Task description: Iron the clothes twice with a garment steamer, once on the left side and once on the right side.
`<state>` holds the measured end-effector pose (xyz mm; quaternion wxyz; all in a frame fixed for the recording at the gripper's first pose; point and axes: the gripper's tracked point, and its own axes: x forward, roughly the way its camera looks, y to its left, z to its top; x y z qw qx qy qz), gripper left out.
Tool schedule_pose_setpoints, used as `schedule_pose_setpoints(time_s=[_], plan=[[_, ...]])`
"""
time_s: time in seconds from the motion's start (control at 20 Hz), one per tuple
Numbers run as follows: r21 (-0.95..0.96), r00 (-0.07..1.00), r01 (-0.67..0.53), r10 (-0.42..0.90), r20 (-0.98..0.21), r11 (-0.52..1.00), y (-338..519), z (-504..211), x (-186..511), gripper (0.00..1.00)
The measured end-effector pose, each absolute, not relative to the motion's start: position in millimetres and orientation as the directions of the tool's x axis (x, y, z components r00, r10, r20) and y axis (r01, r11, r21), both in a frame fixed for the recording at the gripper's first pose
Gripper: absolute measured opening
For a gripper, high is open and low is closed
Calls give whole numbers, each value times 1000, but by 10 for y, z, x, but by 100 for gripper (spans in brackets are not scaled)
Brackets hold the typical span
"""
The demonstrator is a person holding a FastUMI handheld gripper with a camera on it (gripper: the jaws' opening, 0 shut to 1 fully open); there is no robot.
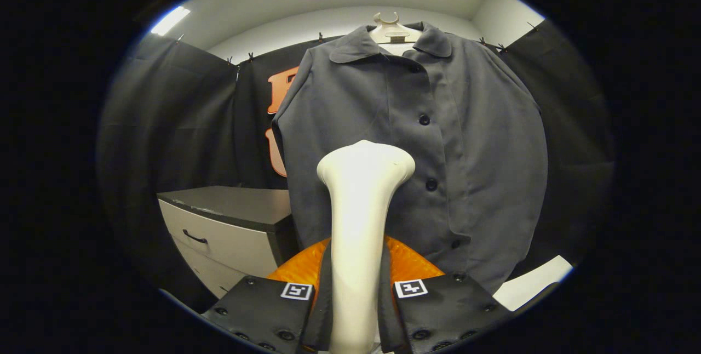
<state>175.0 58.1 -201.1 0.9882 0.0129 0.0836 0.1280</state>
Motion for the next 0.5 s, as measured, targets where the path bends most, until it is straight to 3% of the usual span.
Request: schedule_pose_setpoints(time_s=[0.5], plan=[[66,919,-254,262,-296,965,558,-2843,1455,41]])
